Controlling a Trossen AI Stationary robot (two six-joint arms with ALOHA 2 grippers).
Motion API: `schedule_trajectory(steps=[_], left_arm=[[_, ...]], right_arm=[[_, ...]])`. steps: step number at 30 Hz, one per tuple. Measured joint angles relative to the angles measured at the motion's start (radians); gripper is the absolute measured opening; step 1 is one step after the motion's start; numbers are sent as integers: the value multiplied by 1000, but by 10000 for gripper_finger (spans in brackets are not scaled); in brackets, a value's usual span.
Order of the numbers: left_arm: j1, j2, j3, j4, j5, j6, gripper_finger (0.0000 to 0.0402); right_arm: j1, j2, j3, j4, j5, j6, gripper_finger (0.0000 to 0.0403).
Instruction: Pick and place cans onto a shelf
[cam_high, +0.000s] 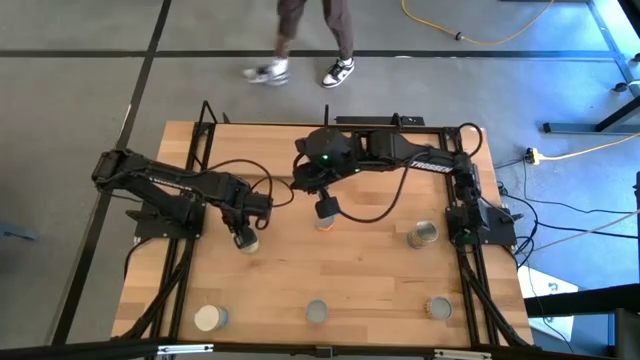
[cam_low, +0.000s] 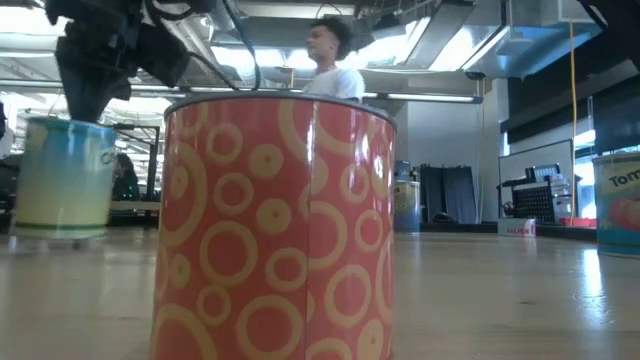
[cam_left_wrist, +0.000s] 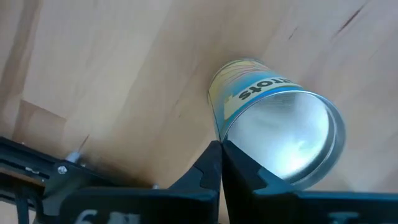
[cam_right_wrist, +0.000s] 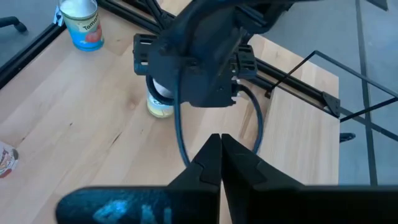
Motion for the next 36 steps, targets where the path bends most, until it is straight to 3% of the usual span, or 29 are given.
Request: schedule_trajectory(steps=[16,26,36], left_arm=[[189,0,173,-116,-79,53,0],[450,0,263,-118,-111,154,0],[718,3,269,-130,-238,201,0]], right_arm=[[-6,-25,-2,-114,0,-56,10],[-6,-105,-2,-162,-2,-56,10],[-6,-173,-1,-183,-2,-79,10]])
